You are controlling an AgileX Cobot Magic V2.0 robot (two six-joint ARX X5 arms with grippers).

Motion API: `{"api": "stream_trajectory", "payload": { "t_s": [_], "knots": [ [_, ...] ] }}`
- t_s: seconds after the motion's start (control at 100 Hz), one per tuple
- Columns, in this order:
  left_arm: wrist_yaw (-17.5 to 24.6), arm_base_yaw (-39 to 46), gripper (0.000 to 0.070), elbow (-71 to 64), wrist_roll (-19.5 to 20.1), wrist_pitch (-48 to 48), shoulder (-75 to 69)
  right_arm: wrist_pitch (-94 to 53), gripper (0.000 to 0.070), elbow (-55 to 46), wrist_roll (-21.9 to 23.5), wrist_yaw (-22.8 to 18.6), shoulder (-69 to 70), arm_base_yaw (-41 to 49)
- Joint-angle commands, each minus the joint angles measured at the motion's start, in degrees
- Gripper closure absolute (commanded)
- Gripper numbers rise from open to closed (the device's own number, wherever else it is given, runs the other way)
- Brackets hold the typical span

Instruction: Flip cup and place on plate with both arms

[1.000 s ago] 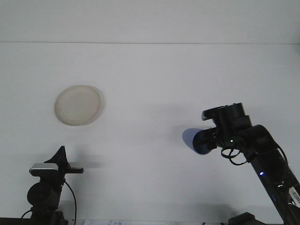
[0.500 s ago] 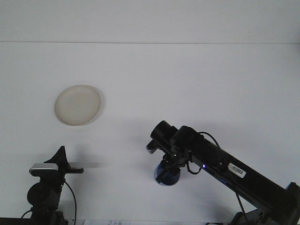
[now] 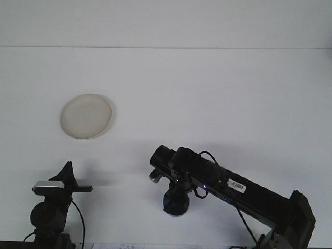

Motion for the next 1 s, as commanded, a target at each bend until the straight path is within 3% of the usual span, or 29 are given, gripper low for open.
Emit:
{"api": "stream_trajectory", "payload": {
  "t_s": [0.0, 0.19, 0.46, 0.68, 0.93, 0.99],
  "knots": [
    [-0.3, 0.1, 0.0687, -1.1, 0.7, 0.6, -0.1, 0.1, 0.0310, 1.3, -1.3, 0.1, 0.5, 0.9],
    [-0.3, 0.1, 0.0687, -1.1, 0.7, 0.6, -0.1, 2.2, 0.0310, 1.4, -1.8, 0.7, -6.1, 0.2],
    [-0.3, 0.1, 0.0687, -1.1, 0.7, 0.6, -0.1, 6.3, 0.0310, 0.5, -1.5, 6.9, -28.4, -0.5],
    [-0.3, 0.1, 0.0687, -1.1, 0.5, 0.6, -0.1, 21.2, 0.0310, -12.8, 0.4, 12.3, -55.3, -0.5],
    [-0.3, 0.1, 0.0687, -1.1, -10.4, 1.0, -0.1, 29.2, 0.0310, -30.8, 1.6, 15.5, -81.2, -0.5],
    [-0.3, 0.1, 0.0687, -1.1, -14.7, 1.6, -0.1, 29.2, 0.0311, -32.9, 1.9, 15.4, -84.6, -0.5]
  ]
}}
